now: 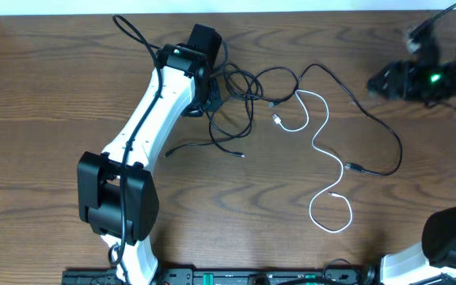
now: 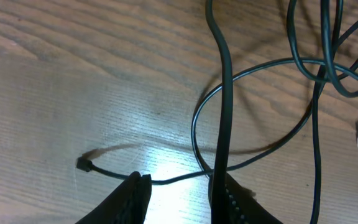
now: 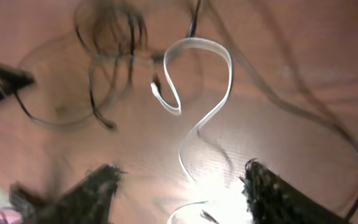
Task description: Untangle cables
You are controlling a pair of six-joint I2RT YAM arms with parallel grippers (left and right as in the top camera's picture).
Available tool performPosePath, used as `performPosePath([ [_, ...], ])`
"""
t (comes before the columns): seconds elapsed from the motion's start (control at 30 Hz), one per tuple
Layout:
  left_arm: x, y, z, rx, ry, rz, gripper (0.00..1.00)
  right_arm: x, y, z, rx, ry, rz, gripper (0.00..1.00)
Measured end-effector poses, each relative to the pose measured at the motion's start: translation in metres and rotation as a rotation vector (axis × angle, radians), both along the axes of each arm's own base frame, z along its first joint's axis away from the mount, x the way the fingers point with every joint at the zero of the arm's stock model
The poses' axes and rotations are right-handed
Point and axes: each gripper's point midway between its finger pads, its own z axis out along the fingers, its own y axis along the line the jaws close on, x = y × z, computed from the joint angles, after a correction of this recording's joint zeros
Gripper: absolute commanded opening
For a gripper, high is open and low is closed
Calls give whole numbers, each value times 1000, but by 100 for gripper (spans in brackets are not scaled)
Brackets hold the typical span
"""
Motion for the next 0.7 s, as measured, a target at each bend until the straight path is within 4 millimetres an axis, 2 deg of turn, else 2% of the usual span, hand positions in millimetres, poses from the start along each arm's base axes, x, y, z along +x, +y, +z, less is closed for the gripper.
performPosePath([
  [0.17, 0, 0, 0, 0, 0, 0, 37, -23, 33, -67, -21, 86, 157, 71],
  [0.27, 0, 0, 0, 0, 0, 0, 37, -46, 55, -108, -23, 148, 232, 73],
  [0.37, 0, 0, 0, 0, 1, 0, 37, -63, 68, -134, -20, 186, 272, 75],
  [0.5, 0, 0, 0, 0, 1, 0, 38, -82, 71, -166, -19, 219, 281, 75],
  [0.57, 0, 0, 0, 1, 1, 0, 38, -89, 72, -179, -18, 225, 280, 71],
  [0.7, 0, 0, 0, 0, 1, 0, 38, -95, 76, -194, 10, 208, 279, 51],
])
